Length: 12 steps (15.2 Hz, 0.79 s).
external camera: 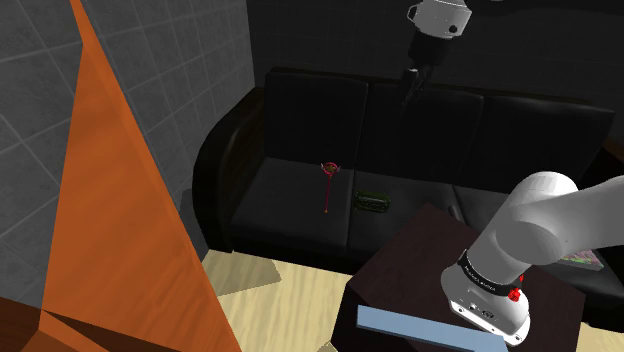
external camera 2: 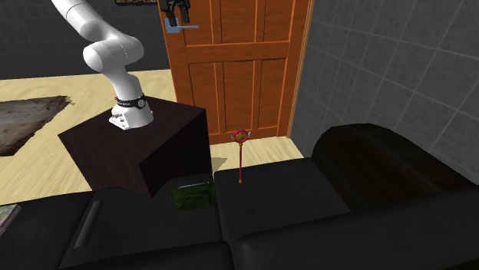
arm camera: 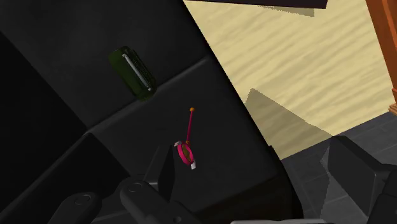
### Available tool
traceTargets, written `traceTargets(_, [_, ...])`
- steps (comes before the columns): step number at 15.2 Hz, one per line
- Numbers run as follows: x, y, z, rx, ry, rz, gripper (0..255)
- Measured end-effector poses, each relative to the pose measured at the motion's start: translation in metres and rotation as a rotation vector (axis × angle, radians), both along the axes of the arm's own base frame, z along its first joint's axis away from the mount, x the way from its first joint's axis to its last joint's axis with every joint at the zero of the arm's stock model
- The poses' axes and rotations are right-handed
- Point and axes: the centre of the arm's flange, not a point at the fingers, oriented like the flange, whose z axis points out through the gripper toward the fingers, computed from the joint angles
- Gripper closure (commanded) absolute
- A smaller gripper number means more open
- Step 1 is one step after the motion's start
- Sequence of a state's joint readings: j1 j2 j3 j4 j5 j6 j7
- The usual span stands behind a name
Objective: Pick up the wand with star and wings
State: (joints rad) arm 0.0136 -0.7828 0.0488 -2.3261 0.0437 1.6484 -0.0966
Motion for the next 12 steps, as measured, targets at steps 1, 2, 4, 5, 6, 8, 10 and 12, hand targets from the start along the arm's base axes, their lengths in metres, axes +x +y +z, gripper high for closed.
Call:
traceTargets(1, [0.0,0.0,0.0,0.0,0.0,0.0,0])
traceTargets(2, [0.003,-0.004,-0.006,0.001,-0.001,0.007,0])
traceTargets(4, [0.01,-0.01,-0.022,0.004,-0.008,0.031,0])
traceTargets(5, [0.015,-0.013,-0.031,0.005,-0.012,0.045,0])
traceTargets(6, [0.024,-0.018,-0.042,0.007,-0.015,0.06,0])
traceTargets(8, [0.031,-0.029,-0.068,0.011,-0.024,0.09,0])
traceTargets(10, [0.044,-0.033,-0.088,0.014,-0.034,0.121,0])
traceTargets(12, [0.057,-0.04,-0.11,0.018,-0.042,0.151,0])
